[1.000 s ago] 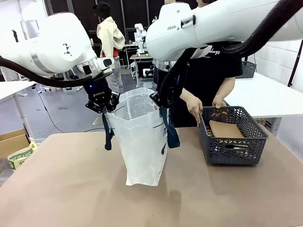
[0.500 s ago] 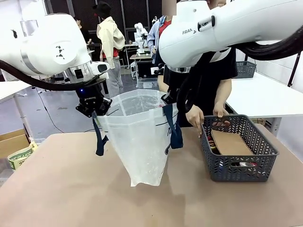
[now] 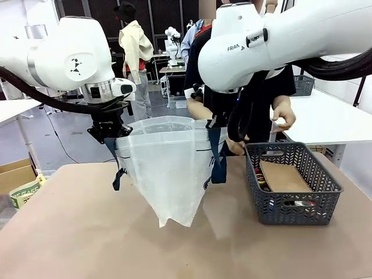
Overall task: Transfer purchased items from the store into the shopping bag.
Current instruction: Open the Reusable shopping bag in the center of the table, then move the Reusable shopping bag to the right side of the table.
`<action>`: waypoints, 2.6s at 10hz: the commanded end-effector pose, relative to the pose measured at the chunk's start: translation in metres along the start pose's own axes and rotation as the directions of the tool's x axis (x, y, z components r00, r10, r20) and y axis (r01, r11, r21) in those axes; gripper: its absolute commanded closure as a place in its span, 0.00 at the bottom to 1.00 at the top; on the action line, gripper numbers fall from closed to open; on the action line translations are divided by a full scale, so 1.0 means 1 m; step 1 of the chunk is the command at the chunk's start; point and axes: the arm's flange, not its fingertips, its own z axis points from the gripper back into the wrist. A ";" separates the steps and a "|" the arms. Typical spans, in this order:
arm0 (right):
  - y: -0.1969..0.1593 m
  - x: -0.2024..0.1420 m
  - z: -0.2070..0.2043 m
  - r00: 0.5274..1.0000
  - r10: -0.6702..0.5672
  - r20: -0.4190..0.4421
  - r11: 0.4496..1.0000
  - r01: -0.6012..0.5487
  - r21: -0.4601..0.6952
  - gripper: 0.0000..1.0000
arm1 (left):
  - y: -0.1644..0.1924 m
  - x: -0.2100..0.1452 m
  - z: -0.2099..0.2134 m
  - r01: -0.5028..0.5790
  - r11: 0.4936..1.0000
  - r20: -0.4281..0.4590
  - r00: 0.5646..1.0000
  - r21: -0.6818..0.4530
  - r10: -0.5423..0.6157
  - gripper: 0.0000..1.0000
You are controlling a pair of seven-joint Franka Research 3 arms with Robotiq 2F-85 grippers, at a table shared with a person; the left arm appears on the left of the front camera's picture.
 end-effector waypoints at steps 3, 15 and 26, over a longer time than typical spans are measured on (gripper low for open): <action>0.008 -0.001 -0.009 0.999 0.042 0.014 0.998 -0.041 -0.047 1.00 | -0.004 0.013 -0.010 0.024 0.998 0.048 0.999 -0.061 -0.022 1.00; 0.010 0.005 -0.003 0.999 0.035 0.010 0.999 -0.035 -0.018 1.00 | 0.000 0.004 -0.001 -0.001 1.000 0.002 1.000 -0.004 0.001 1.00; 0.010 0.005 -0.003 0.999 0.035 0.010 0.999 -0.035 -0.018 1.00 | 0.000 0.004 -0.001 -0.001 1.000 0.002 1.000 -0.004 0.001 1.00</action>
